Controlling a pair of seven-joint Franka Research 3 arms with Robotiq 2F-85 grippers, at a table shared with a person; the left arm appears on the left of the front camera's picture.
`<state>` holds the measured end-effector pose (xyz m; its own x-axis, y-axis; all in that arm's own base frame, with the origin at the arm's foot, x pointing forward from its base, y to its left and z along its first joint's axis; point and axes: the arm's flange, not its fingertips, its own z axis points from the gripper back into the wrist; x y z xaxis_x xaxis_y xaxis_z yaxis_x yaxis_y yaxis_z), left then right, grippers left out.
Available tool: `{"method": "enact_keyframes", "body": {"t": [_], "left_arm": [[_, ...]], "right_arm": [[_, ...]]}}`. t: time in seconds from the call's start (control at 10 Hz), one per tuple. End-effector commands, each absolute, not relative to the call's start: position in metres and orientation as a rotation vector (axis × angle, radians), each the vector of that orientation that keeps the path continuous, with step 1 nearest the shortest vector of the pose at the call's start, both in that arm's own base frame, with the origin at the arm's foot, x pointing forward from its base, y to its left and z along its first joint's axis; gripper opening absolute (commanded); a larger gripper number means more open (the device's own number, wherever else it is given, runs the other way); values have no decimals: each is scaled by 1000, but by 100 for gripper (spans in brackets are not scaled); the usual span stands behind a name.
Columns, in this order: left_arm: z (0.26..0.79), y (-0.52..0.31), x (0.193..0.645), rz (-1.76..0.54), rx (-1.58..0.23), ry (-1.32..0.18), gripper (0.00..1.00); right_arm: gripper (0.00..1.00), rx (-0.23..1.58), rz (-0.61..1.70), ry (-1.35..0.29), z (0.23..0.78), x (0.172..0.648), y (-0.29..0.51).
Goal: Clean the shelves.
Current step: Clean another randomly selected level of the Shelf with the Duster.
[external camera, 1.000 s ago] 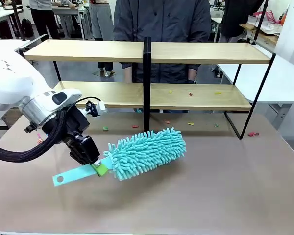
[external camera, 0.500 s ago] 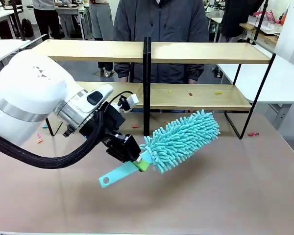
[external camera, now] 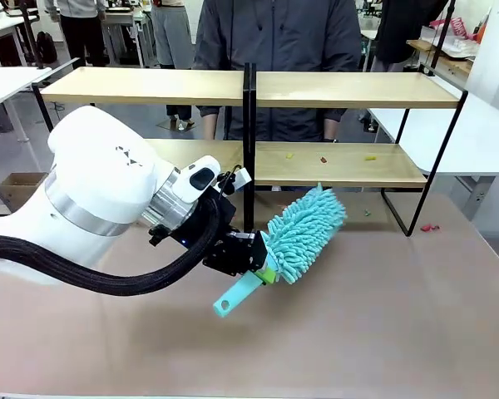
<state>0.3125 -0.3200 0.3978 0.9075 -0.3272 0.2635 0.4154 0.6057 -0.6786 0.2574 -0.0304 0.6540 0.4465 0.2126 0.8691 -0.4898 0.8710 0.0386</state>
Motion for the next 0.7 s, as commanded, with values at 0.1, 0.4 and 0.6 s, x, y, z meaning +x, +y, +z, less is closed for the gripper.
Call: {"method": "enact_keyframes", "body": {"t": [0.1,0.4,0.6], "left_arm": [[397,-318,310,-437,-794,-142,13],[375,-343,315,-281,-705,-289,13],[366,-362,318,-230,-664,-282,13]], "right_arm": [[100,308,443,-1023,654,258,-31],[100,308,443,-1023,654,258,-31],[100,308,443,-1023,654,258,-31]]}}
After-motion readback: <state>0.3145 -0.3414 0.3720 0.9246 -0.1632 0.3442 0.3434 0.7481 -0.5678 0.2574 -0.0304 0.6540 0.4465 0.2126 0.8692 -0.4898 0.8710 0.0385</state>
